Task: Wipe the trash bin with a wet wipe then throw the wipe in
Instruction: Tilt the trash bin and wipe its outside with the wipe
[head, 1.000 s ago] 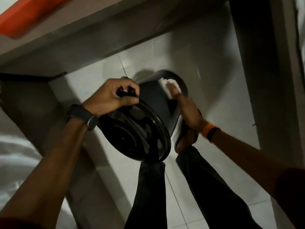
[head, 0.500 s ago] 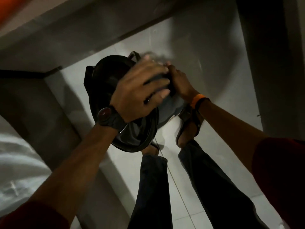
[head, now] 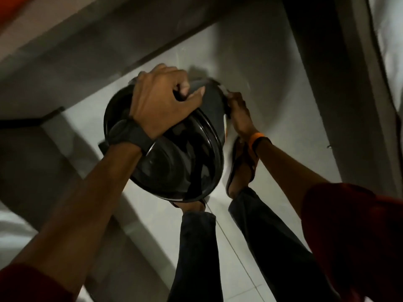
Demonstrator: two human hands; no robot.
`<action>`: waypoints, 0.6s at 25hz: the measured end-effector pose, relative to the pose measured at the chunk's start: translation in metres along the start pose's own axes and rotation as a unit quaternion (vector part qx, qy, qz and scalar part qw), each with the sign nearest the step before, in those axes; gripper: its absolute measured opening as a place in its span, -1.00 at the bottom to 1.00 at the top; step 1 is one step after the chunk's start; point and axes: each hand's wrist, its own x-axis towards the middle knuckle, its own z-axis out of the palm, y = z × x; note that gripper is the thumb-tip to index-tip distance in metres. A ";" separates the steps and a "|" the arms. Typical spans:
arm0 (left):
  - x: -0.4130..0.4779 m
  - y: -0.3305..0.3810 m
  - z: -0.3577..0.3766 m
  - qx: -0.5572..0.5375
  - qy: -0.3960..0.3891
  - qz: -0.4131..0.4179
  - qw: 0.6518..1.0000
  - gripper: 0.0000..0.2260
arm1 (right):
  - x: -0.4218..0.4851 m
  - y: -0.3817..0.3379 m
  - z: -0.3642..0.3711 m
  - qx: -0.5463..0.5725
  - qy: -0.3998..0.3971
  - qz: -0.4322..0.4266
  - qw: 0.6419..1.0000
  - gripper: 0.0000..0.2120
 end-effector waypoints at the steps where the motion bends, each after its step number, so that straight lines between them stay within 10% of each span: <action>1: -0.005 -0.004 -0.003 0.000 0.008 -0.031 0.999 -0.65 | 0.000 -0.008 0.002 -0.009 -0.012 -0.033 0.999 -0.68; 7: -0.011 -0.033 -0.015 -0.088 0.043 -0.176 0.979 -0.47 | -0.088 0.000 0.025 -0.004 -0.209 -0.326 0.922 -0.59; 12: -0.018 -0.033 -0.018 -0.112 0.176 -0.109 0.972 -0.76 | 0.005 -0.021 0.002 -0.036 -0.052 -0.084 0.994 -0.57; 15: -0.041 -0.005 0.008 0.078 0.059 0.116 0.988 -0.67 | 0.019 -0.028 0.004 -0.077 -0.125 -0.068 0.987 -0.48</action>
